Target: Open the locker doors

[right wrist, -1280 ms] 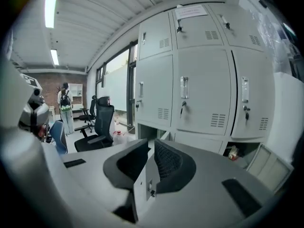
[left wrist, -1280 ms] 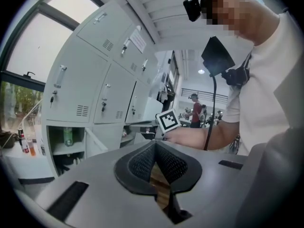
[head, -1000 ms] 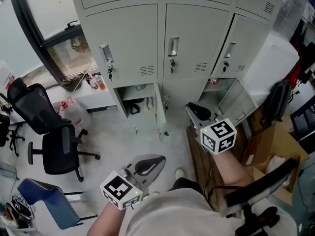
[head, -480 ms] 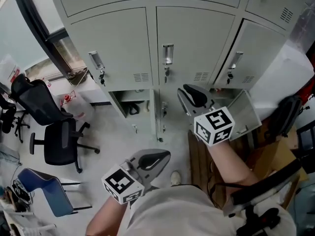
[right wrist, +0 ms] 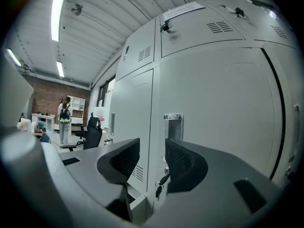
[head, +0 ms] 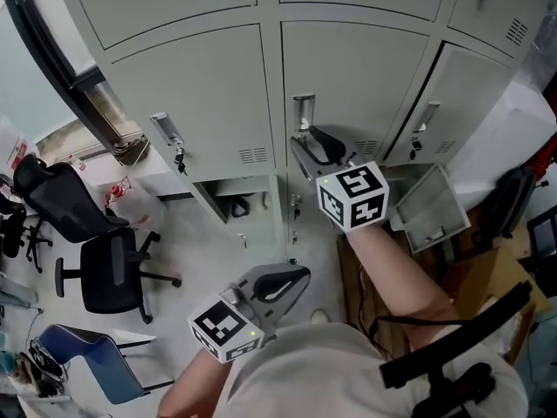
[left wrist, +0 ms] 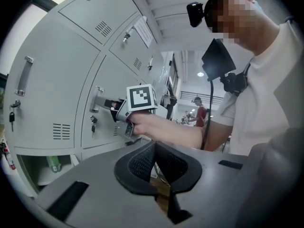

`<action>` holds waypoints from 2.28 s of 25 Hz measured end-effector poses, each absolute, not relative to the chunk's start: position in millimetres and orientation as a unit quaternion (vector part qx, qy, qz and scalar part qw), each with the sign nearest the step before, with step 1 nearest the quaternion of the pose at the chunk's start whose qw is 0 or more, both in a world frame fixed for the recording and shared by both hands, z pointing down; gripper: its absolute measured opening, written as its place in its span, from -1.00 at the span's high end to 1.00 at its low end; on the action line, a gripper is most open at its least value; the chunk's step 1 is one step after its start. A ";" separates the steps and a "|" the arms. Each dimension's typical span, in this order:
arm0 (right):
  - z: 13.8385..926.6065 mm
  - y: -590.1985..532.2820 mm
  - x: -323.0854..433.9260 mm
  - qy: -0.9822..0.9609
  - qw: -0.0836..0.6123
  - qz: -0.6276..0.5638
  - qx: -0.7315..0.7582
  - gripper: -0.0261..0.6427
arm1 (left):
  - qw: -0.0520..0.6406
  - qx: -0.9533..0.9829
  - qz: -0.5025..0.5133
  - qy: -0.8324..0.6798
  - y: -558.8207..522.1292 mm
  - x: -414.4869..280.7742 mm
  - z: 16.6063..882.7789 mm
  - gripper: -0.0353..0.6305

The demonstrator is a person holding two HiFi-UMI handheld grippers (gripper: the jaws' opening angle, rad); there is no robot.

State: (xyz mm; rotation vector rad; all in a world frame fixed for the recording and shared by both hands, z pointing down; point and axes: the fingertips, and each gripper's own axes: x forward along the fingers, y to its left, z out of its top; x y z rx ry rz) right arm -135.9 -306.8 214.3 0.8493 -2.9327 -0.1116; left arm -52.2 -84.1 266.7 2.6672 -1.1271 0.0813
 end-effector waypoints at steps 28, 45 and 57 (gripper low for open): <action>213.2 -358.6 -169.8 -0.896 0.051 -0.027 0.441 0.60 | 0.127 0.940 0.032 -0.315 -73.2 -170.9 280.1 0.86; 215.3 -301.7 -129.3 -0.918 0.040 -0.004 0.395 0.62 | 0.122 0.958 0.025 -0.257 -66.3 -136.4 276.1 0.86; 216.0 -255.0 -74.5 -0.954 0.016 -0.015 0.298 0.61 | 0.117 0.970 0.024 -0.212 -66.3 -64.3 271.0 0.86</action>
